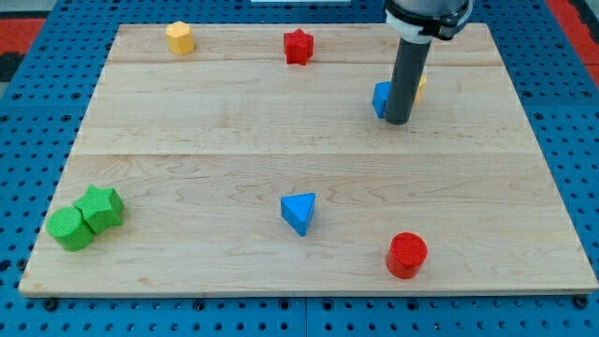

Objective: Move the blue cube towards the top right

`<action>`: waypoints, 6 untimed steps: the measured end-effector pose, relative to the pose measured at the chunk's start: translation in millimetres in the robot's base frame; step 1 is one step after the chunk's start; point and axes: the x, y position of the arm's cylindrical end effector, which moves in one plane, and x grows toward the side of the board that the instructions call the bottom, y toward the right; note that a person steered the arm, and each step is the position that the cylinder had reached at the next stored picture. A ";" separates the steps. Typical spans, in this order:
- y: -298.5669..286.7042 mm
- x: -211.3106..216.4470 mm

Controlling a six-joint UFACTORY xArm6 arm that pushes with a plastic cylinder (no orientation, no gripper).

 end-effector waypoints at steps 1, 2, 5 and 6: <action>-4.0 -24.9; -8.3 -44.5; -56.2 -62.7; -64.8 -78.5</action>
